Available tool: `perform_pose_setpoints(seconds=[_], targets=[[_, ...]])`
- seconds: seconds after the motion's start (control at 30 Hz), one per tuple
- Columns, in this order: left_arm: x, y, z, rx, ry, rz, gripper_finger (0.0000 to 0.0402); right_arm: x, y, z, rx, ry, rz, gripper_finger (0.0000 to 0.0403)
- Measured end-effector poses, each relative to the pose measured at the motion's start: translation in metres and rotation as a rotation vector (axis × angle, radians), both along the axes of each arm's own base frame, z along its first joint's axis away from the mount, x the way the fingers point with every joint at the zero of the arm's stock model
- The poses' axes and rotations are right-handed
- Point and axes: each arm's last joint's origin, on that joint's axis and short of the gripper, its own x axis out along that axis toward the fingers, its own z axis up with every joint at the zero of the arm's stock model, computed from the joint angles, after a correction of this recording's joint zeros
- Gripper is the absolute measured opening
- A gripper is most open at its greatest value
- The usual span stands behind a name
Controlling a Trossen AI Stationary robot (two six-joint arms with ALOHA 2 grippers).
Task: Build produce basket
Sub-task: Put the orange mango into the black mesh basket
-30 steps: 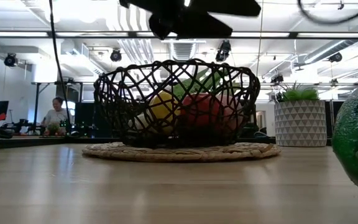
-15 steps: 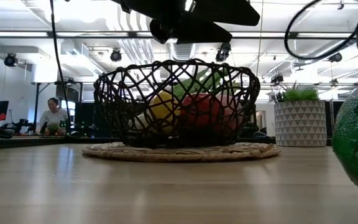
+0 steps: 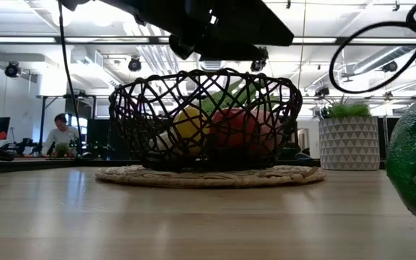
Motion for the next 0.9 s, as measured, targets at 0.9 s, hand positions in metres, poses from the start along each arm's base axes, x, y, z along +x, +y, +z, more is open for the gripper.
perform_pose_setpoints(seconds=[0.9], targets=[[-0.003,0.003,-0.006,-0.017,-0.004,0.008,0.0343,-0.012,0.007,0.006,0.15,0.07,-0.034,0.0335]])
